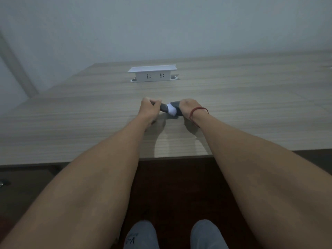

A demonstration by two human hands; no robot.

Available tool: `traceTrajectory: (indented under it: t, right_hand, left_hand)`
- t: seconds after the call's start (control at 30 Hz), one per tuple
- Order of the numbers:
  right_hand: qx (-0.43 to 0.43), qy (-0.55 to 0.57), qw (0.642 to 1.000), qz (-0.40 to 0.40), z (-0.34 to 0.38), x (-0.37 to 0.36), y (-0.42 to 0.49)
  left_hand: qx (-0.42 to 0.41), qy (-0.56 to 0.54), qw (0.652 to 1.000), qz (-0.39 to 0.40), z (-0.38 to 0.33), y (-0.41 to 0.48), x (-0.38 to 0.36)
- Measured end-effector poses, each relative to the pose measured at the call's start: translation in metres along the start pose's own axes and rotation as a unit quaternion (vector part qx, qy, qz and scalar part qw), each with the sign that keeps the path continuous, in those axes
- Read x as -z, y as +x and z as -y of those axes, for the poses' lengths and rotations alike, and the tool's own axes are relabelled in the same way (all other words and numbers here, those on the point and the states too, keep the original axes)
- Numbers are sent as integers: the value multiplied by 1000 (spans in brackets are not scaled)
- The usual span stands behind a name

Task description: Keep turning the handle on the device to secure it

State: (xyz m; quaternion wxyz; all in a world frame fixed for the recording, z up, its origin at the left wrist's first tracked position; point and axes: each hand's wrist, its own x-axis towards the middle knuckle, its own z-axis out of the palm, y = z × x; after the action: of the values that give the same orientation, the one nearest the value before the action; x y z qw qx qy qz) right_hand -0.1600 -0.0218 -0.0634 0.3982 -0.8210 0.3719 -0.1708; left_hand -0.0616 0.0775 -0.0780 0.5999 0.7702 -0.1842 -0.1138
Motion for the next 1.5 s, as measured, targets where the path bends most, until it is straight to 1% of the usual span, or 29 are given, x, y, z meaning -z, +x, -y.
traceTrajectory:
  t: [0.03,0.1,0.2,0.27,0.33,0.43,0.5,0.53,0.6,0.63,0.7,0.77,0.83,0.93,1.0,1.13,1.27,1.4,1.5]
  right_hand:
    - [-3,6,1000,-6,-1,-1,2]
    - [-7,14,1000,-23,-5,-3,3]
    - [-6,17,999,-31,-10,-7,4]
    - [-2,8,1000,-20,-8,-6,4]
    - [2,-6,1000,-6,-7,-4,5]
    - [12,-19,1000,8,-8,0,7]
    - [26,-23,999,18,-10,3,6]
    - [32,-22,999,23,-11,4,6]
    - [42,-17,999,29,-14,6,7]
    - [44,-15,998,31,-16,7,7]
    - [49,-13,998,36,-16,8,8]
    - [51,-12,998,38,-16,8,8]
    - [55,-12,998,39,-17,9,9]
    - [62,-14,997,48,-18,10,11]
    - [63,-14,996,55,-19,12,11]
    - [93,-26,993,71,-22,15,12]
    - [119,-16,989,87,-25,12,12]
    - [112,4,988,108,-29,12,14]
    - [94,37,991,88,-30,11,16]
  left_hand:
    - [-2,21,1000,0,3,2,0]
    - [2,12,1000,-10,4,6,2]
    - [13,-60,997,-45,0,7,5]
    - [11,-96,993,-70,-2,9,5]
    - [11,-99,990,-97,-1,14,4]
    - [2,-103,989,-108,-4,16,2]
    - [-12,-92,990,-106,-9,10,1]
    - [-23,-64,993,-96,-10,8,2]
    - [-39,41,996,-69,-5,4,1]
    - [-47,72,994,-69,0,5,1]
    - [-55,84,990,-96,4,4,2]
    - [-59,54,989,-124,2,5,2]
    - [-76,45,990,-112,0,6,-1]
    - [-109,116,985,-68,-1,4,-2]
    - [-106,140,982,-63,1,7,-1]
    - [-94,116,985,-81,-3,14,0]
    - [-91,136,986,-38,-4,20,-6]
    - [-81,170,982,16,0,22,-9]
    - [-72,165,983,43,-1,24,1]
